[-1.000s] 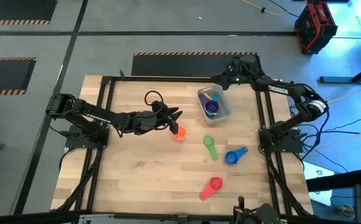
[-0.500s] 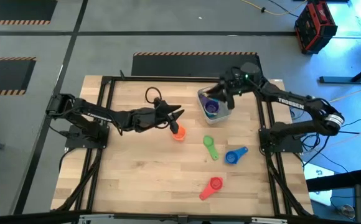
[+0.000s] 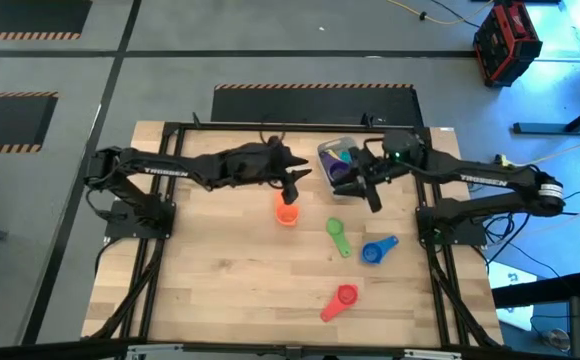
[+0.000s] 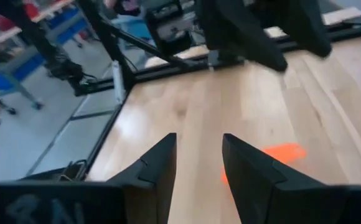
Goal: Nest measuring cups in basket
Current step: Stack the orange measuring cup on top of the violet measuring cup into the gray bin
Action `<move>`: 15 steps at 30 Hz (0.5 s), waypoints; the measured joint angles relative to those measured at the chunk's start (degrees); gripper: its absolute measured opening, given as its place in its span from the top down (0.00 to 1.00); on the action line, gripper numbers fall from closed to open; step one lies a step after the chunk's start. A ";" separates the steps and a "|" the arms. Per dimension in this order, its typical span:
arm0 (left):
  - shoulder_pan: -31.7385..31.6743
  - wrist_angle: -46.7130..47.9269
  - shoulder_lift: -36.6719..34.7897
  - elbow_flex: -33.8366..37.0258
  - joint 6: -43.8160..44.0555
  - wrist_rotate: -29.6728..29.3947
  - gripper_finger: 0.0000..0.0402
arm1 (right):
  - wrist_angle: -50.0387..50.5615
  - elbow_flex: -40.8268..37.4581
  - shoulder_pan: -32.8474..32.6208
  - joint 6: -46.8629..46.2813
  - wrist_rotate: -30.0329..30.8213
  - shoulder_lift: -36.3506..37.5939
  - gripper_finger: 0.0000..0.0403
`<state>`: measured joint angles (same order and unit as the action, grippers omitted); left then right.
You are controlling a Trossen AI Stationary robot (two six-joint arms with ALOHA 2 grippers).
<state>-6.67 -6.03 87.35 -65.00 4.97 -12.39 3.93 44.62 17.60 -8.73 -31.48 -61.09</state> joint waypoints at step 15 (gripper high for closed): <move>-0.44 36.68 4.33 -5.77 25.22 2.17 0.70 | 21.88 0.00 -9.81 0.55 22.35 3.98 0.67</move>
<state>-7.11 30.65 91.68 -70.76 30.19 -10.22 25.81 44.62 7.79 -8.19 -9.12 -57.11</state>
